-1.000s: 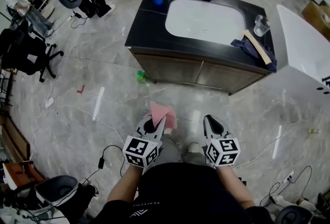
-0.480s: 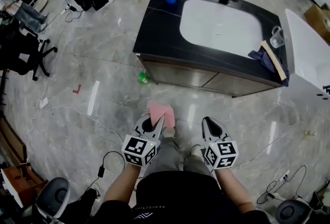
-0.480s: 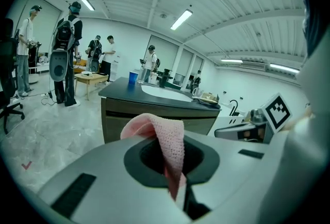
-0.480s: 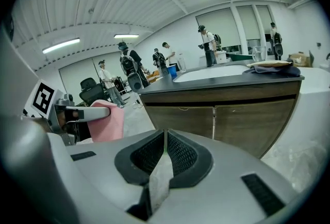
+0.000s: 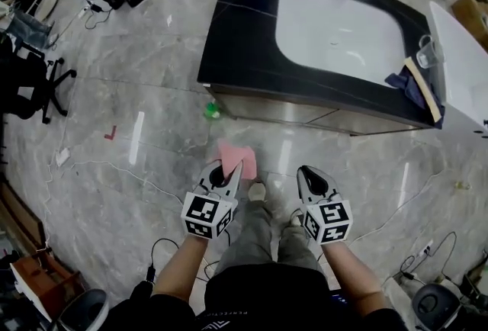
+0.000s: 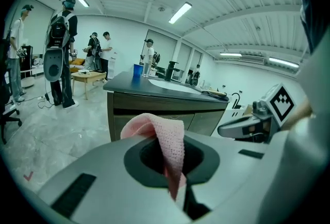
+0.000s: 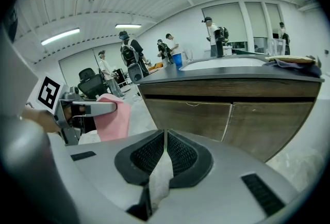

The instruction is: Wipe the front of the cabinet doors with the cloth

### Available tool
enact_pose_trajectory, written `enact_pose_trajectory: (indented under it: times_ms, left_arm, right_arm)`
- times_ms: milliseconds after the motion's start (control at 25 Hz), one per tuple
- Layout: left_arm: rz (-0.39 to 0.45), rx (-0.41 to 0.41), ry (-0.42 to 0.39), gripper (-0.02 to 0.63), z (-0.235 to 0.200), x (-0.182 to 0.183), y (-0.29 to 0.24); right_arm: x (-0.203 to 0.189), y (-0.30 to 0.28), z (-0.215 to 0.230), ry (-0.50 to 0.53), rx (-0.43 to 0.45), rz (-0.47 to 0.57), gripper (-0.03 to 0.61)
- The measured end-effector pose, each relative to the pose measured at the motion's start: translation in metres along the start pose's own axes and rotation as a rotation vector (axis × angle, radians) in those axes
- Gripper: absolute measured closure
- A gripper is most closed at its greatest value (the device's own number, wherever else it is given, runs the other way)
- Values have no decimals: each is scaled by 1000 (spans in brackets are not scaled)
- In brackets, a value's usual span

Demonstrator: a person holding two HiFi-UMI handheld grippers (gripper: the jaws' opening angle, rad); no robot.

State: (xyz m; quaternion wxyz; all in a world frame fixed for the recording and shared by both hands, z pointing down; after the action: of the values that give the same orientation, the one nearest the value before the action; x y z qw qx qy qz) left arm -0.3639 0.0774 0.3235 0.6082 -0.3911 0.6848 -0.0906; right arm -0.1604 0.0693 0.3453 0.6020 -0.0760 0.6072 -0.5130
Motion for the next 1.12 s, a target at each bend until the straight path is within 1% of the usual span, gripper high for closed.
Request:
enact_pose_trajectory:
  times_ms: [120,320,440,600,840,920,1000,1120]
  left_arm:
    - [-10,2,1,601,-16,-6,-12]
    - [-12,21,5,601,-40,-16,-33]
    - [-13,32,-9,601,-53,-20,-40]
    - [-28,60,-59,601,-72,-22,-46]
    - [-29,101,-122,601,-91,-12,-66]
    - [-39,105,-160,601,-95,-11,-76]
    - [-56,131,-197,601,-99,-10,-89]
    - [-75,166,-211,601,-102,-9,-107]
  right_arm:
    - [8,-15,-3,23,0,-7,535]
    - [12,-37,2,8,-39,-6,535]
    - [9,-47,3,-5,-52,-10,535]
    - [10,-56,3,-25,-59,1,535]
    - [11,-69,13,-46,-59,18,535]
    - [10,-74,15,-50,-47,27,535]
    - [10,-79,21,-44,-37,30,535]
    - [9,-81,34,-41,-36,31,535]
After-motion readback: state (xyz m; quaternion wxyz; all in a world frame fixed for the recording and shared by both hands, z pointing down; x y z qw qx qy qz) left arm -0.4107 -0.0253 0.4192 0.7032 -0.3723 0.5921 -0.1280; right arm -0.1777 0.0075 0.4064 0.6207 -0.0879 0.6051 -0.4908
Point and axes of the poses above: the fingertips, and each gripper's own axes: y backward along the fingers, z to its right, x out of its top, the point moved 5 cm from there along y, backward along the fingers, and after that the axes turned 9 degrees about -z, right-handed, at the moved point
